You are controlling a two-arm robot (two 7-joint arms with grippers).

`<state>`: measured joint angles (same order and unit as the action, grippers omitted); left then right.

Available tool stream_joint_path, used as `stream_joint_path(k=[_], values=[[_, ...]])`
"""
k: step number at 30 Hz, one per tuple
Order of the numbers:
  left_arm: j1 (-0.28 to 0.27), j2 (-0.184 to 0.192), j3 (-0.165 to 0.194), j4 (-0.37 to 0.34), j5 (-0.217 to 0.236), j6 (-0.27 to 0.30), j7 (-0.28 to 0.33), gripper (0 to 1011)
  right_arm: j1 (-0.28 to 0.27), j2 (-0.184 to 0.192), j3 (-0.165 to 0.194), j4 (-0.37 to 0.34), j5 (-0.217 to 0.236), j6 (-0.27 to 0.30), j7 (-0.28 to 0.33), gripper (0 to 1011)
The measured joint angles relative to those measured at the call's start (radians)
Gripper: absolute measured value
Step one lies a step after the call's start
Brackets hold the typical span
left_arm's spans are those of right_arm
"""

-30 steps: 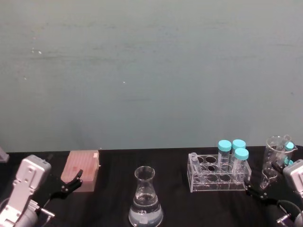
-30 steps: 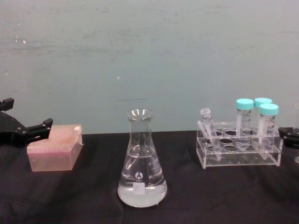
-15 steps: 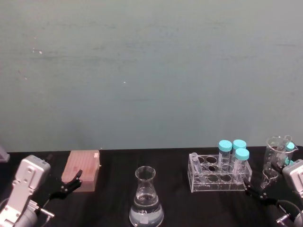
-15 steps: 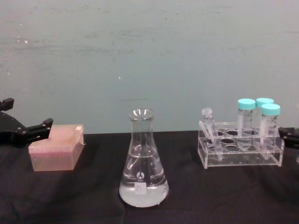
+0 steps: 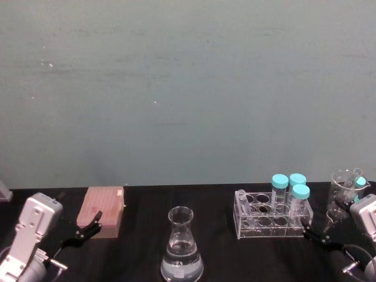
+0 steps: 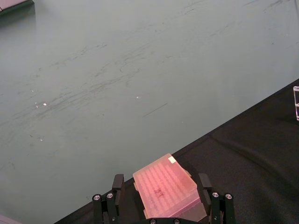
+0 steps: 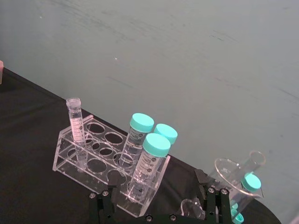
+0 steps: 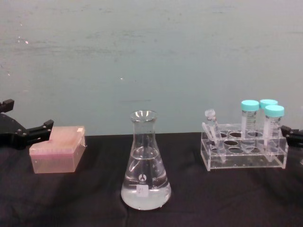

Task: Pour the liquid from the test tube into the beaker using one hand.

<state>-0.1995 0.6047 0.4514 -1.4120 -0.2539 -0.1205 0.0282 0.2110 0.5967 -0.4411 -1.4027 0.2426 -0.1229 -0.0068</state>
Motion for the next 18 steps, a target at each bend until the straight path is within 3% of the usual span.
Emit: stream_joint_path(k=[18], values=[[0.000,0.000,0.000,0.000,0.000,0.000,0.000,1000,0.064,-0.043,0.012,0.055,-0.035,-0.042,0.106,1000]])
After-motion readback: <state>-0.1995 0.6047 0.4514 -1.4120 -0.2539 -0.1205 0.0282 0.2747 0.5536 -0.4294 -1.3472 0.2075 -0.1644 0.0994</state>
